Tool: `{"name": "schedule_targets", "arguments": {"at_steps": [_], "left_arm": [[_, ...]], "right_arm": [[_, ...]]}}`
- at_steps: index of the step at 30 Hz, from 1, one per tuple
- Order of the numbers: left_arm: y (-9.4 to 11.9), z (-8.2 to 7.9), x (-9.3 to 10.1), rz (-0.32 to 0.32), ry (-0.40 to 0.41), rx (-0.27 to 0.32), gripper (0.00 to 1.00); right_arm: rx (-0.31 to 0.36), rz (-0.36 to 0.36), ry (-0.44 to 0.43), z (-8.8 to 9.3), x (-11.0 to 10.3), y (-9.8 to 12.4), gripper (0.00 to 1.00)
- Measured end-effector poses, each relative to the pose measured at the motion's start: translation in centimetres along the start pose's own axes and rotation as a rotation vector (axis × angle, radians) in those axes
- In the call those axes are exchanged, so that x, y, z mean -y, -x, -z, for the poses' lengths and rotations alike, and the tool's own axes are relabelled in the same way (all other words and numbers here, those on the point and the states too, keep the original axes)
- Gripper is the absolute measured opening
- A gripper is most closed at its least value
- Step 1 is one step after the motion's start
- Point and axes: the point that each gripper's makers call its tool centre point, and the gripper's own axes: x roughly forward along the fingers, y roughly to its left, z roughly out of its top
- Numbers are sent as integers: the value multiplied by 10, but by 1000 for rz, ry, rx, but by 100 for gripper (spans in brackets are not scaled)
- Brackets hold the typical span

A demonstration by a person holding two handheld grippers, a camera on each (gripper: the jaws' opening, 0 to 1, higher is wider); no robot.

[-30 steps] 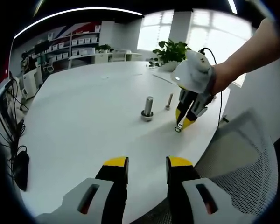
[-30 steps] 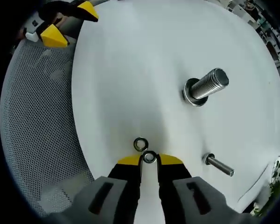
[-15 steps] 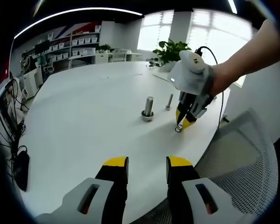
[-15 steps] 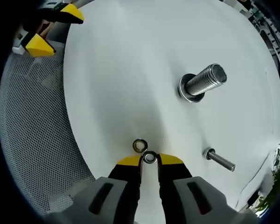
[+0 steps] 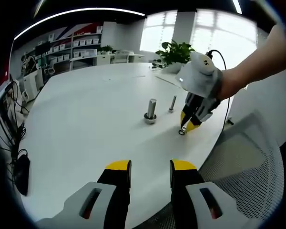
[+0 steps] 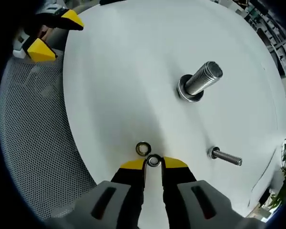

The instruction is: Place the washer onto the threaded stud by aligning its center hole with the stud, sliding it down to the base, and recovering from edge contact or off-axis alignment until the washer reaches the visible bottom stop.

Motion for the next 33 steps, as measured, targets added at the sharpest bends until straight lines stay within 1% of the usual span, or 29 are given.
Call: {"name": "schedule_targets", "arguments": {"at_steps": [1,5,10,19,21,25,27,29,31,33], "left_arm": [[0,0,0,1,1,-2,30],[0,0,0,1,3,0,30],[0,0,-1,1,4,4,30],[-1,2,0,3,7,-7,30],[-1,1,-1,0,5,-5,30],[-1,2,-1,-3,6,-9,30],[-1,3,-2,-6,9,-10,30],[-1,3,-3,-8,11,-13,30],[0,2,-3,-9,12,-8,30],[0,2,-3,-10,12,-11,30]], "right_arm": [[11,4,7,0,-1,0,15],[40,10,-8,1,0,0,15],[60,3,-19,0,0,0,15],[105,-10,-34,1,2,0,15],[106,-13,-52,1,3,0,15],[101,-7,-27,2,3,0,14],[95,-3,-29,3,4,1,14],[87,-1,-44,8,9,1,14],[94,-7,-86,12,13,4,14],[92,-8,-103,17,20,6,14]]}}
